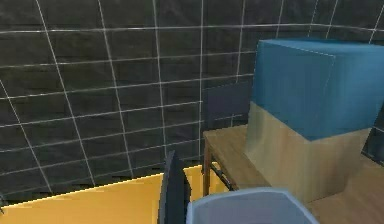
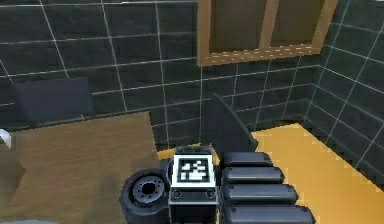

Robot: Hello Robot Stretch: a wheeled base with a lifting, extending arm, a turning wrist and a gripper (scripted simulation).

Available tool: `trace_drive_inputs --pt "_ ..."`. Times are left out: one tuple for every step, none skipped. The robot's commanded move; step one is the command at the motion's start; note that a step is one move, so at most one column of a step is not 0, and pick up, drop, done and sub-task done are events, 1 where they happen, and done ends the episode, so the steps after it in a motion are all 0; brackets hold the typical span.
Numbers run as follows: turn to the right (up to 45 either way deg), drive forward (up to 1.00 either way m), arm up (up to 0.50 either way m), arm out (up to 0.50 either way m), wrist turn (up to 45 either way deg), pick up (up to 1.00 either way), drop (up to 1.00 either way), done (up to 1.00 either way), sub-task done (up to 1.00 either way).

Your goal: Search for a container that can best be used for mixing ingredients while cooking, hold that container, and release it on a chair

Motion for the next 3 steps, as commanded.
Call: trace_drive_inputs --pt "12.0 0.0 0.0 0.0 0.0 0.0 0.0 0.0 0.0" --pt "-45.0 0.0 0.0 0.0 0.0 0.0 0.0 0.0 0.0" --pt "-24.0 0.0 0.0 0.0 0.0 0.0 0.0 0.0 0.0"
